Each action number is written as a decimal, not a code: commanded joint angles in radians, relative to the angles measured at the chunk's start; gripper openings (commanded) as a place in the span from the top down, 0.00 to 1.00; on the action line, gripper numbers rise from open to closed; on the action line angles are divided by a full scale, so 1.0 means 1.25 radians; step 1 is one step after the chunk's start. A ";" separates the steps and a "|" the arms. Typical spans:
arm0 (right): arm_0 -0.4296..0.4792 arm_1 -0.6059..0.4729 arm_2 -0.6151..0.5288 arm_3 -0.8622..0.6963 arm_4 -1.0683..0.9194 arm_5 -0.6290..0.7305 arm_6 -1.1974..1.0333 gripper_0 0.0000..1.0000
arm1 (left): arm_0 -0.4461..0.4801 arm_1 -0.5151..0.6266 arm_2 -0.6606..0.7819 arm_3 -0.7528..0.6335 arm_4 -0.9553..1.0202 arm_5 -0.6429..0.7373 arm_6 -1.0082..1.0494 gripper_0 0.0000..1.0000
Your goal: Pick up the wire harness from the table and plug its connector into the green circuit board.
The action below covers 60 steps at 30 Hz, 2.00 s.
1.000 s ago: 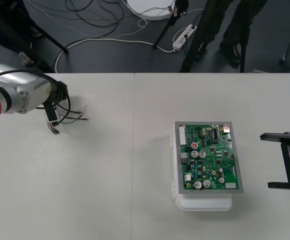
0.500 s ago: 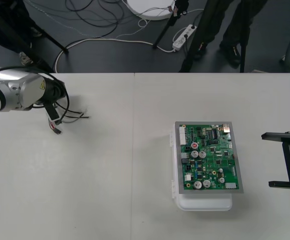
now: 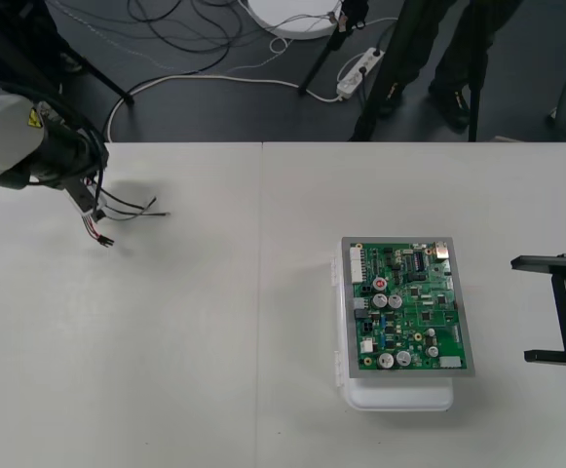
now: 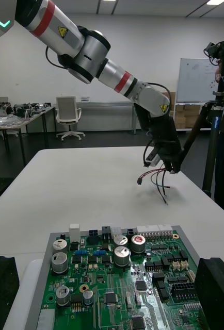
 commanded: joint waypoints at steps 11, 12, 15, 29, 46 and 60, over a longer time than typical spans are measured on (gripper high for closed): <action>-0.019 0.004 -0.027 0.016 0.000 -0.012 -0.009 0.00 | 0.000 0.195 0.022 -0.316 0.012 -0.220 0.256 1.00; -0.018 0.006 -0.027 0.016 0.000 -0.012 -0.009 0.00 | 0.001 0.199 0.023 -0.326 0.014 -0.226 0.271 1.00; -0.018 0.006 -0.029 0.016 0.000 -0.012 -0.017 0.00 | 0.019 0.223 0.037 -0.376 0.016 -0.245 0.338 1.00; -0.019 0.006 -0.031 0.016 0.000 -0.012 -0.045 0.00 | 0.314 0.247 0.442 -0.575 -0.019 -0.461 0.576 1.00; -0.019 0.006 -0.031 0.016 0.000 -0.004 -0.083 0.00 | 0.597 0.166 0.854 -0.920 -0.089 -0.710 0.936 1.00; -0.024 0.008 -0.033 0.012 0.008 0.002 -0.105 0.00 | 0.664 -0.007 1.009 -1.120 -0.089 -0.710 1.223 1.00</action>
